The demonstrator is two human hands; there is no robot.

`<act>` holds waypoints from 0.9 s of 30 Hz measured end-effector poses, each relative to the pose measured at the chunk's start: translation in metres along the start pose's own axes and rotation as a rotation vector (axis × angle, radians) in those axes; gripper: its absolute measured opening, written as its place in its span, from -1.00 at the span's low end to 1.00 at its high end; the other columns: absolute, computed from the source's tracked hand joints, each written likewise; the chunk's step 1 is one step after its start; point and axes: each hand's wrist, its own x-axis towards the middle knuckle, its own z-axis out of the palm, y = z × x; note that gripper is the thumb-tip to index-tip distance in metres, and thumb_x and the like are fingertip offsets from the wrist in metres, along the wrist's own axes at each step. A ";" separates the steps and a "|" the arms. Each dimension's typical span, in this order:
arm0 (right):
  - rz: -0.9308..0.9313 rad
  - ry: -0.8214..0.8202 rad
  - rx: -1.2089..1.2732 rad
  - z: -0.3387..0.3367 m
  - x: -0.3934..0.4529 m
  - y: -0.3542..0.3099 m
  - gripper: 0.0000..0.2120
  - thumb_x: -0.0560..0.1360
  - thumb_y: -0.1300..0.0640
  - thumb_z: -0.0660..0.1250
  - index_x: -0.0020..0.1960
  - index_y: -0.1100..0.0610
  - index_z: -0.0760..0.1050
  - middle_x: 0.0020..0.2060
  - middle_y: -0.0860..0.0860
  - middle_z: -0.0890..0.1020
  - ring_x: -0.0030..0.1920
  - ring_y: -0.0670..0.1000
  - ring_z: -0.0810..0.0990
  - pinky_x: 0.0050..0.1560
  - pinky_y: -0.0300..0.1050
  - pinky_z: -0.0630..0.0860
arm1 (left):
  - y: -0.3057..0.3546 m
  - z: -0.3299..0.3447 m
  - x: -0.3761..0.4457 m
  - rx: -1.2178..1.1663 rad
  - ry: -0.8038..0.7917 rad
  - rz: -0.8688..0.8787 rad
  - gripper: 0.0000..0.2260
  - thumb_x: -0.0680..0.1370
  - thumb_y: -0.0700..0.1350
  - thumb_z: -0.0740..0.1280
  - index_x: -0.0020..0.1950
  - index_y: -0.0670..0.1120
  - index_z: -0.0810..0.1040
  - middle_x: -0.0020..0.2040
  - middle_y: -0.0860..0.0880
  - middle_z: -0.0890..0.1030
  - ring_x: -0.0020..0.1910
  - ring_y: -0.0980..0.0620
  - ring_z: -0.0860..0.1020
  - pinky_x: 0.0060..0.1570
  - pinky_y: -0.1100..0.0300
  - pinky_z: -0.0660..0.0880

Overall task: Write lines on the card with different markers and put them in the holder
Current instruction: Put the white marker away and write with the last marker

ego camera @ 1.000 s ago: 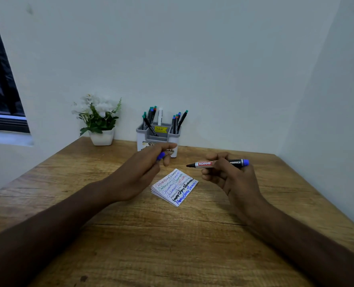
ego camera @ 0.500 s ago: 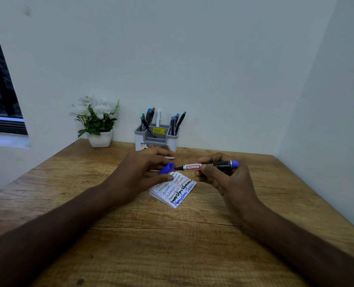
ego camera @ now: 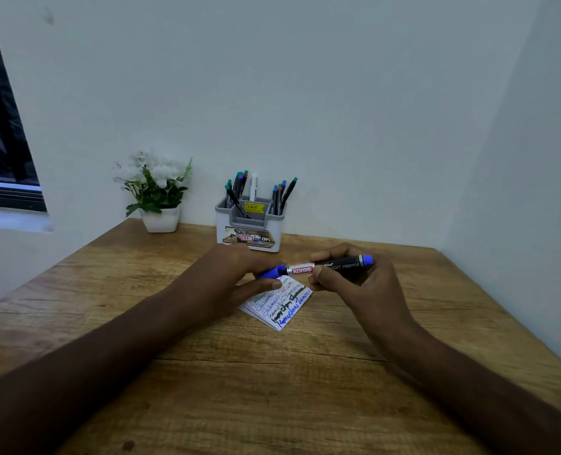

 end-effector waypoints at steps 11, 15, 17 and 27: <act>0.080 0.024 0.117 0.007 -0.003 0.004 -0.83 0.55 0.12 0.50 0.02 0.23 0.73 -0.18 0.14 0.80 -0.12 0.11 0.81 0.06 0.06 0.74 | 0.014 0.007 0.005 0.048 -0.006 0.032 -0.79 0.68 0.08 0.24 0.00 0.01 0.58 -0.13 0.03 0.58 -0.16 0.13 0.38 -0.22 0.13 0.31; 0.065 -0.027 0.109 0.006 0.000 0.002 -0.82 0.53 0.11 0.50 0.04 0.22 0.73 -0.17 0.15 0.80 -0.11 0.14 0.80 0.07 0.11 0.73 | 0.012 0.007 0.003 -0.001 0.023 0.067 -0.67 0.66 0.15 0.16 -0.04 -0.01 0.59 -0.16 0.07 0.62 -0.20 0.16 0.42 -0.25 0.20 0.31; 0.054 -0.045 0.101 0.006 0.000 0.001 -0.83 0.54 0.13 0.50 0.04 0.22 0.73 -0.16 0.16 0.80 -0.11 0.14 0.80 0.06 0.11 0.74 | 0.012 0.007 0.003 -0.034 0.023 0.078 -0.70 0.67 0.14 0.19 -0.03 0.00 0.61 -0.18 0.10 0.61 -0.22 0.17 0.45 -0.25 0.24 0.33; -0.144 0.074 -0.145 0.007 0.004 -0.011 -0.91 0.54 0.08 0.53 -0.06 0.10 0.73 -0.31 -0.04 0.78 -0.30 -0.06 0.77 -0.23 -0.24 0.65 | 0.045 0.006 0.019 -0.072 0.130 0.059 -0.78 0.69 0.15 0.20 0.08 0.16 0.62 -0.10 0.28 0.52 -0.07 0.24 0.46 -0.13 0.32 0.35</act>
